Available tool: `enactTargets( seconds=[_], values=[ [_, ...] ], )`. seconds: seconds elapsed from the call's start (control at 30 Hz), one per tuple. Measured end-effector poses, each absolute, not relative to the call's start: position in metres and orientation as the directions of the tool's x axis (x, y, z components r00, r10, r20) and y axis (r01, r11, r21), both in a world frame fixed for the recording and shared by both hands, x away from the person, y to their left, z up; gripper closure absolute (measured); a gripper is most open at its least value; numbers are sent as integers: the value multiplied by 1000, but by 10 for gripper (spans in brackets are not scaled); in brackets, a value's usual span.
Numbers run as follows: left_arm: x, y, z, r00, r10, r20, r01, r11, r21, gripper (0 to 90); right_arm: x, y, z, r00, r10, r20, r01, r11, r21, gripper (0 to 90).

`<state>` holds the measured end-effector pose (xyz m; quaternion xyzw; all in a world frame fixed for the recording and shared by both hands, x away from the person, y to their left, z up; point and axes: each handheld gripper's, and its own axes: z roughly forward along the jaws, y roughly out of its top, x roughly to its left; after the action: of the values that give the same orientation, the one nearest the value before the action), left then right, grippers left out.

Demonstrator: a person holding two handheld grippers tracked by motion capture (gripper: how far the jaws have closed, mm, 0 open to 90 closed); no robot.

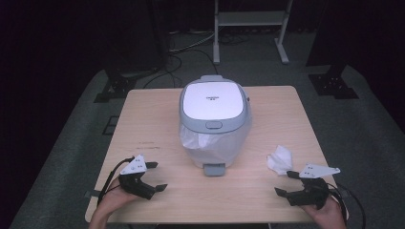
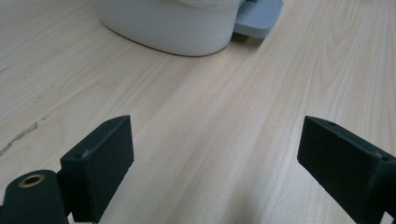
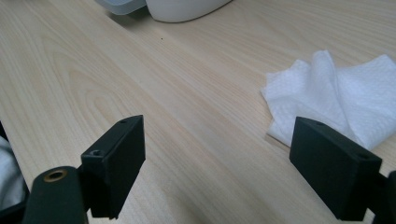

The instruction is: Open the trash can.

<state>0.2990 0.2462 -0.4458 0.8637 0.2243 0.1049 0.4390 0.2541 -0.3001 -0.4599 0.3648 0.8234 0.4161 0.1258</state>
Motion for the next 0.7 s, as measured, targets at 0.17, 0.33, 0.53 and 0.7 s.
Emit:
enactTargets(
  seconds=[0.17,0.33,0.53,0.7],
  values=[
    [302,244,-443,879,475,-31,305,-514,802,103,255,-304,-462,-694,712,108,504,374,778,172],
    [303,245,-431,897,439,-58,312,-534,786,216,254,-305,-460,-690,715,109,503,366,783,171],
    [302,251,-414,908,414,-69,299,-523,798,342,253,-303,-458,-689,717,102,499,367,785,171],
    [301,250,-391,910,414,-26,272,-546,792,408,253,-302,-457,-688,718,103,502,369,782,171]
  ],
)
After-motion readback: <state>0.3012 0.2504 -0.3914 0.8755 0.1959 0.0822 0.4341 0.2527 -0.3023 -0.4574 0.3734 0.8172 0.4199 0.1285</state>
